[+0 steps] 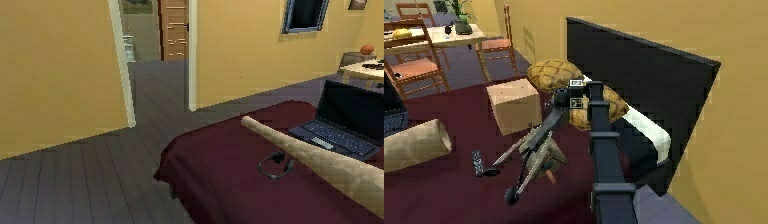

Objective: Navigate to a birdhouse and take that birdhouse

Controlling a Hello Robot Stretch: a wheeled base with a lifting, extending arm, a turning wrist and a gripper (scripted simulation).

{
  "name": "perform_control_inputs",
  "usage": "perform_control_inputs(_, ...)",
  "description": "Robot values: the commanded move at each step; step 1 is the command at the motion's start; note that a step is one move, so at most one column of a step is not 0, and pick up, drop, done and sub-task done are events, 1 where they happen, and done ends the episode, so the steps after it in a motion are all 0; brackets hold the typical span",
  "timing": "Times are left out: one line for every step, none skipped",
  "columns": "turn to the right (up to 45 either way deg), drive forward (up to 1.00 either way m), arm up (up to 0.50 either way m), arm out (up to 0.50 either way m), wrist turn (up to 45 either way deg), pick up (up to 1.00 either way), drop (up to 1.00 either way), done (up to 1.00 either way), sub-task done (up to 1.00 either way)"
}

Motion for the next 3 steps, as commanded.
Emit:
perform_control_inputs(0.0,0.00,0.00,0.00,45.0,0.00,0.00,0.00,0.00)
perform_control_inputs(0.0,0.00,0.00,0.00,33.0,0.00,0.00,0.00,0.00)
perform_control_inputs(0.0,0.00,-0.30,0.00,0.0,0.00,0.00,0.00,0.00)
